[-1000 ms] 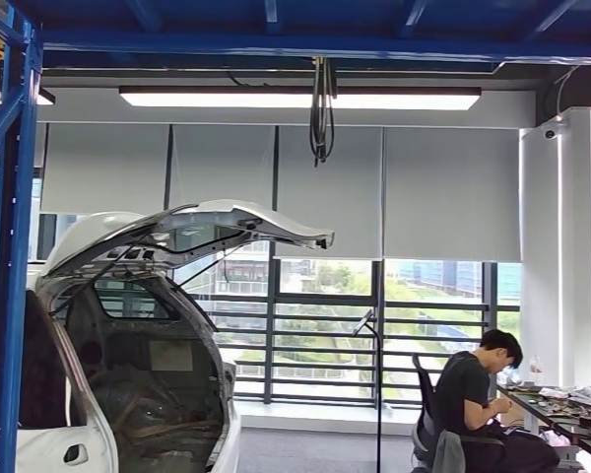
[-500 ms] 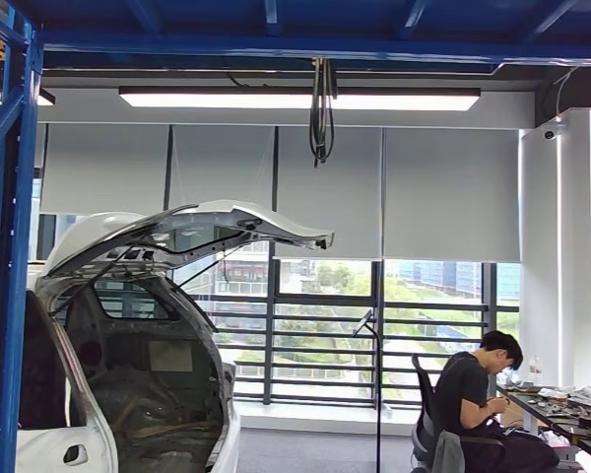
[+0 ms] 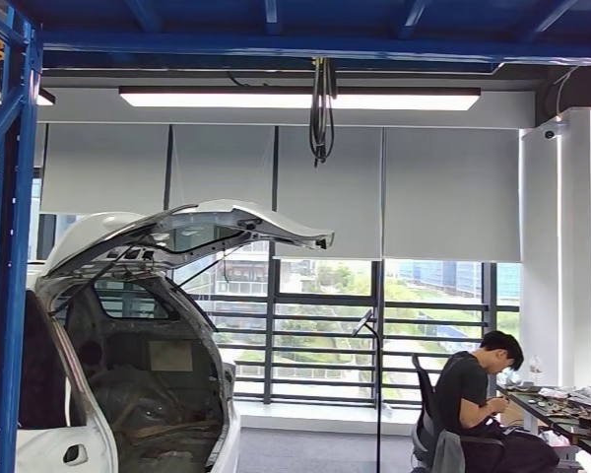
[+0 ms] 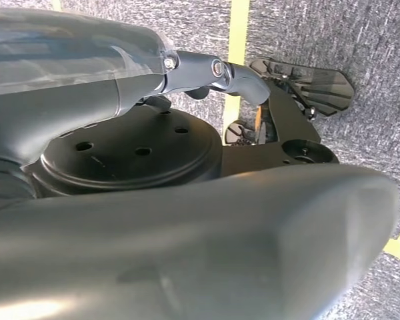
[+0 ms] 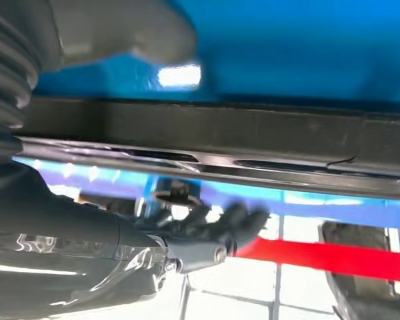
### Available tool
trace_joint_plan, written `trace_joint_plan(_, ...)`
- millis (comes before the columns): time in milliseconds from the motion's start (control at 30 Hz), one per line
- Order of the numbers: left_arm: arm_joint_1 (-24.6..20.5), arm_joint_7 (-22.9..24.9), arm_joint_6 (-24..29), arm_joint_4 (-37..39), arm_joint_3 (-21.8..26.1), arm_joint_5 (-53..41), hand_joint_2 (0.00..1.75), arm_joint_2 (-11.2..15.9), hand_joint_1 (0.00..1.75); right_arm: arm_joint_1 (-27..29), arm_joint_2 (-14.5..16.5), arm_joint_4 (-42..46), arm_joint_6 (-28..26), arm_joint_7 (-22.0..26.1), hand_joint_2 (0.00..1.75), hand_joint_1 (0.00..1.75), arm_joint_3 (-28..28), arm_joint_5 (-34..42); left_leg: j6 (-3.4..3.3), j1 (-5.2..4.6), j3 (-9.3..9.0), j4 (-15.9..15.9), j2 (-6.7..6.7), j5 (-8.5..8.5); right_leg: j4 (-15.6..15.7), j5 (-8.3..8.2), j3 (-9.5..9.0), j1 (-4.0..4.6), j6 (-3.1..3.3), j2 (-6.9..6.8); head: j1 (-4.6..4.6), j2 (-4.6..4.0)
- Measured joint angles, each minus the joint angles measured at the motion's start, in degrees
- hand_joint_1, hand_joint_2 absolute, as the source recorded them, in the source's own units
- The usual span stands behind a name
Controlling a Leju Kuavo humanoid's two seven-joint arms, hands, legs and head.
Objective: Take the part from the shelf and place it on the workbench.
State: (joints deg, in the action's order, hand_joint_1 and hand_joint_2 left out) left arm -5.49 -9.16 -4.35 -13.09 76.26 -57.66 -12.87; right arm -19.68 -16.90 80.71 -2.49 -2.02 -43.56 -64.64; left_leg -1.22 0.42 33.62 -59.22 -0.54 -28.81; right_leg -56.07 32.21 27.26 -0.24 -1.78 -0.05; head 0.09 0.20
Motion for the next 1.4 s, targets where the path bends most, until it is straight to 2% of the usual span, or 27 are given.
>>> trace_joint_plan(200, 0.00, -0.36, 0.05, 0.00, 0.02, 0.03, 0.00, 0.00, 0.00, 0.78, 0.47, 1.71, -1.20, -1.03, 1.75, 1.75, -0.31, -8.25, 0.00, 0.00, 0.00, 0.00, 0.00, 0.00, 0.00, 0.00, 0.00, 0.00, 0.00, 0.00, 0.00, 0.00)
trace_joint_plan(433, 0.01, -1.00, 0.10, 0.00, 0.01, 0.06, 0.00, 0.00, 0.00, 1.76, 0.98, 3.68, -1.48, -0.31, 1.75, 1.75, -0.01, -10.00, 0.00, 0.00, 0.00, 0.00, 0.00, 0.00, 0.00, 0.00, 0.00, 0.00, 0.00, -0.01, 0.00, 0.00)
trace_joint_plan(567, 0.04, -2.84, 0.55, 0.00, 0.00, 0.02, 1.75, 0.00, 0.00, 3.68, 1.61, 5.60, -3.36, -0.15, 1.75, 1.75, 1.49, -10.89, 0.00, 0.00, 0.00, 0.00, 0.00, 0.00, 0.00, 0.00, 0.00, 0.00, 0.00, -0.01, 0.00, 0.00)
trace_joint_plan(833, 0.19, -5.38, 0.19, 0.00, 0.02, 1.07, 1.75, 0.01, 0.00, 9.71, 4.27, 16.30, -8.31, -0.60, 1.75, 1.75, 9.01, -13.02, 0.01, 0.00, 0.02, 0.01, 0.00, -0.01, 0.00, 0.01, 0.03, 0.00, 0.00, -0.01, 0.00, 0.00)
trace_joint_plan(1167, 0.08, -4.03, 1.17, 0.00, 1.06, 3.48, 1.75, 0.36, 0.00, 12.72, 9.05, 27.34, -10.93, 2.71, 1.75, 1.75, 18.35, -9.98, 0.01, 0.00, 0.01, 0.01, 0.00, -0.01, 0.00, 0.01, 0.01, 0.00, 0.00, 0.00, 0.00, 0.00)
trace_joint_plan(1300, 0.01, -4.23, 0.60, 0.00, 1.72, 4.39, 1.75, 0.69, 0.00, 13.30, 11.39, 29.35, -11.30, 4.94, 1.75, 1.75, 22.02, -2.49, 0.01, 0.00, 0.01, 0.01, 0.00, -0.01, 0.00, 0.01, 0.01, 0.00, 0.00, 0.00, 0.00, 0.00)
trace_joint_plan(1400, 0.05, -4.82, -0.08, 0.00, 1.95, 5.15, 1.75, 0.92, 0.00, 13.74, 14.38, 30.52, -8.24, 8.33, 1.75, 1.75, 25.81, 12.07, 0.01, 0.00, 0.01, 0.01, 0.00, -0.01, 0.00, 0.01, 0.02, 0.00, 0.00, 0.00, 0.00, 0.00)
